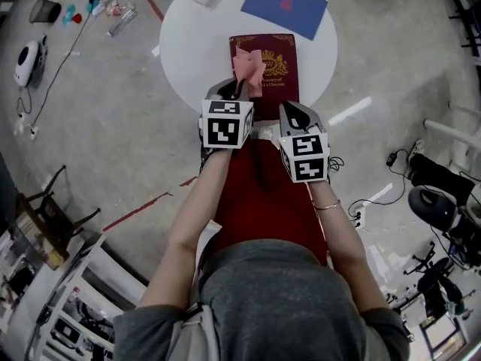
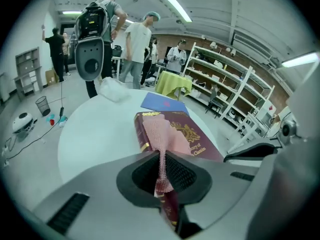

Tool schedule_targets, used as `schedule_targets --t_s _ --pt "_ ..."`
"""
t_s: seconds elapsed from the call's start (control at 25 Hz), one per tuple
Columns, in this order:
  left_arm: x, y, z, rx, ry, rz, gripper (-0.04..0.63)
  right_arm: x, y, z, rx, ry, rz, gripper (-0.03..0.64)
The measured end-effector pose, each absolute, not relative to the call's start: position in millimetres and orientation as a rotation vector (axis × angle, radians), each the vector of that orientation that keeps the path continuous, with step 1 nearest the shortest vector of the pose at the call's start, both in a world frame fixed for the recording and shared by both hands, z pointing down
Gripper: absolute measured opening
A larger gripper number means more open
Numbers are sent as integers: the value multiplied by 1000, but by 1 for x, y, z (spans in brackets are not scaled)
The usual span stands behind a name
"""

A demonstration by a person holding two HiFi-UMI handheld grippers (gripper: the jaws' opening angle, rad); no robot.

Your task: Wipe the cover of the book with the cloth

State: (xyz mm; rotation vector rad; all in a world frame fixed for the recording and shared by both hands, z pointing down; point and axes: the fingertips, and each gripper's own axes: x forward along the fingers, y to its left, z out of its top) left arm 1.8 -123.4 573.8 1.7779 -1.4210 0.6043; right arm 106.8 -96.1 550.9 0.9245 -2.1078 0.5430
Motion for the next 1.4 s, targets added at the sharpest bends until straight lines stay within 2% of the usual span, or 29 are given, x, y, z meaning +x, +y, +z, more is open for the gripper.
schedule_targets --t_s 0.36,0.64,1.04,1.4 --pt "-60 -91 580 1607 -1540 564 32 86 -98 549 845 -2135 494 29" --pt "-67 -83 554 1615 -1602 532 32 94 -93 544 880 -2142 502 29" --pt "23 -107 515 1833 -1462 453 32 156 -72 536 1065 -2097 567 29" --pt "117 -111 523 1953 -1227 486 32 213 -60 537 1229 -2026 638 29"
